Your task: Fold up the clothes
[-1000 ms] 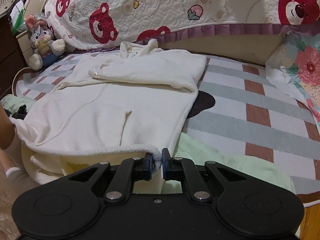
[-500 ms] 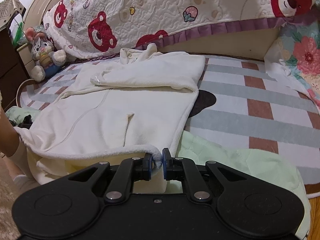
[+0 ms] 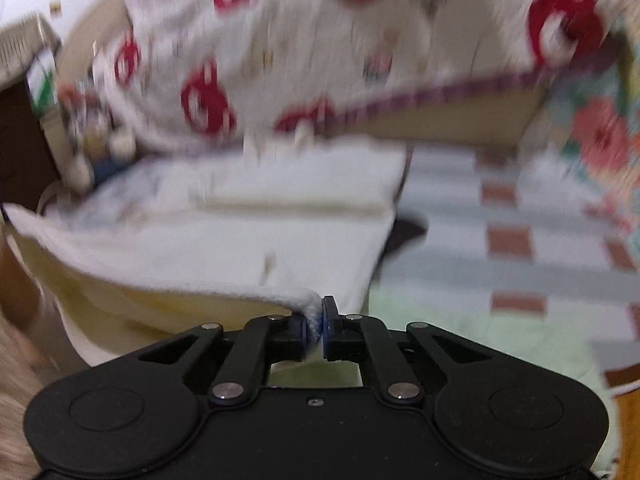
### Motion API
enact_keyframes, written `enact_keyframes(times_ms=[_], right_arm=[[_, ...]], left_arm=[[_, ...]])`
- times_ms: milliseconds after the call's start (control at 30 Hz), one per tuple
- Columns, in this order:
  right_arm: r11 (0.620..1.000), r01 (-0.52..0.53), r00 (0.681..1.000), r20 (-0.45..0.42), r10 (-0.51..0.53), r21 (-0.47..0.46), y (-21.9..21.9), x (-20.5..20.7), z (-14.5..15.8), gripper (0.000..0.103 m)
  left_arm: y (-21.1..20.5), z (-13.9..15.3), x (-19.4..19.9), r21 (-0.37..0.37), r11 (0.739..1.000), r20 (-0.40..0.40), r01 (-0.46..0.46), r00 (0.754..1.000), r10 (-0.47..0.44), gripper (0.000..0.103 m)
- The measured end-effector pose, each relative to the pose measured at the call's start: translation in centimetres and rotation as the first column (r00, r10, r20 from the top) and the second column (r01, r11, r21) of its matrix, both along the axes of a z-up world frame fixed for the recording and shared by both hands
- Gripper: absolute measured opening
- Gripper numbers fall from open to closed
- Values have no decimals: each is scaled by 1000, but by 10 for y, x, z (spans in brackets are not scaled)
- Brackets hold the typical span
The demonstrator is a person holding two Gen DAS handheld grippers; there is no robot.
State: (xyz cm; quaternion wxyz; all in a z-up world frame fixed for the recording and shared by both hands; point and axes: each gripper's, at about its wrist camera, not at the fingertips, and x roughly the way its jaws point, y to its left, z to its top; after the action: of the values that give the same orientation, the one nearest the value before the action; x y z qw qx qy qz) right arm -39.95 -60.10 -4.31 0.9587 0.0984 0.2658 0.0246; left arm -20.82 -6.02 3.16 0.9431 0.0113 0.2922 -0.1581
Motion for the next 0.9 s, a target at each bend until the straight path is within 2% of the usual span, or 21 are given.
enact_keyframes(times_ms=[100, 167, 300, 367, 500, 567, 667, 800, 900], right_arm=[[999, 30, 999, 36, -31, 34, 3, -19, -3, 7], [999, 43, 999, 23, -43, 28, 5, -24, -14, 7], [998, 40, 999, 21, -42, 57, 4, -24, -20, 7], [999, 28, 996, 83, -32, 47, 4, -18, -1, 7], [999, 30, 978, 206, -35, 26, -3, -14, 42, 6], [999, 27, 976, 214, -30, 18, -4, -15, 51, 6], [1000, 23, 974, 226, -23, 6, -5, -18, 64, 4], [999, 34, 972, 232, -38, 20, -3, -33, 67, 2], [996, 84, 967, 244, -77, -21, -3, -40, 68, 0]], left_arm=[[-4, -4, 2, 6, 999, -1, -35, 999, 35, 5], [-7, -7, 3, 15, 999, -21, -40, 999, 40, 5], [-22, 2, 0, 138, 990, 13, -23, 1000, 21, 5], [-25, 12, 1, 165, 986, 43, -32, 999, 25, 5], [-19, 34, -1, 127, 989, 126, -78, 990, 62, 5], [-14, 37, -5, 96, 991, 162, -89, 984, 72, 5], [-8, 38, -7, 57, 993, 174, -101, 981, 90, 5], [-8, 39, -7, 40, 993, 187, -113, 977, 104, 5], [-8, 38, -3, 30, 992, 185, -119, 976, 111, 5]])
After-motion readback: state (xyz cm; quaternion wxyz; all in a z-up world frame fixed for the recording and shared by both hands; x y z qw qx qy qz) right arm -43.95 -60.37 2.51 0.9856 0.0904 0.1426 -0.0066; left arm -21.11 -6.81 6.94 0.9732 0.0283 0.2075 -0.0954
